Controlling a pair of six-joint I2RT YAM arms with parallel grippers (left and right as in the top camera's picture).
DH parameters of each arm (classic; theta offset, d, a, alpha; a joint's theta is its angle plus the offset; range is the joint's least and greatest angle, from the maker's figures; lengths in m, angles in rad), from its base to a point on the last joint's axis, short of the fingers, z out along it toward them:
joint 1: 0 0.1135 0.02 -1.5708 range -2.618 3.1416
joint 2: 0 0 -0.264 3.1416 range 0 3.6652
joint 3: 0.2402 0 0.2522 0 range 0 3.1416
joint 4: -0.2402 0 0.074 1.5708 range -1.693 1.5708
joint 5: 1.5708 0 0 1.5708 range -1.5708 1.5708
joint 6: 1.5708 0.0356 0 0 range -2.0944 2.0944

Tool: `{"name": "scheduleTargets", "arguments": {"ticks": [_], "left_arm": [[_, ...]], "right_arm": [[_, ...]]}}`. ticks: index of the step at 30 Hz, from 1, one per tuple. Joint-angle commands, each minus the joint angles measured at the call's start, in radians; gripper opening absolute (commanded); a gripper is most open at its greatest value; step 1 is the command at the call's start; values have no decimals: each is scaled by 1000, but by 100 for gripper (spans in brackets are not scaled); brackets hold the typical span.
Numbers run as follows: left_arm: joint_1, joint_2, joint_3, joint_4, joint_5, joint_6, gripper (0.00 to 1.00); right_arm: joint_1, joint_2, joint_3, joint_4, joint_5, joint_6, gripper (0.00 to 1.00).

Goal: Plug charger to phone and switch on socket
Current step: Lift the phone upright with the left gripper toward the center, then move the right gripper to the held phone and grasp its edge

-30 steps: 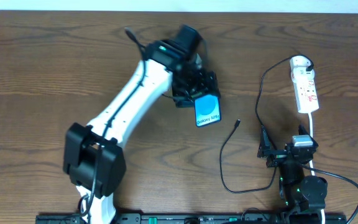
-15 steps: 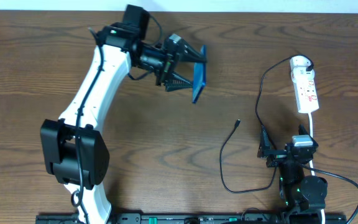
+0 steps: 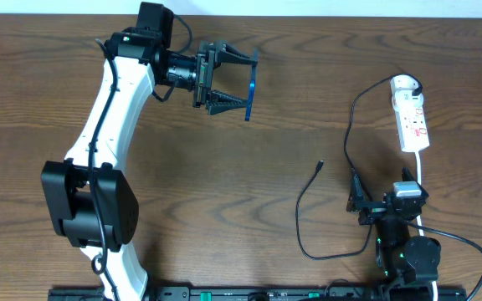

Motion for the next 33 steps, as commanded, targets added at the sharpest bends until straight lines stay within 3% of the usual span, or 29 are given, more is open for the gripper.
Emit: {"name": "scheduleTargets", "arguments": {"ticks": [1, 28, 33], "left_arm": [[4, -37, 3, 2, 61, -52, 78], [4, -37, 3, 2, 62, -56, 78], [4, -37, 3, 2, 62, -56, 78]], "right_arm": [[1, -5, -2, -5, 4, 10, 99], [1, -5, -2, -2, 1, 13, 99], [2, -4, -2, 35, -334, 297, 99]]}}
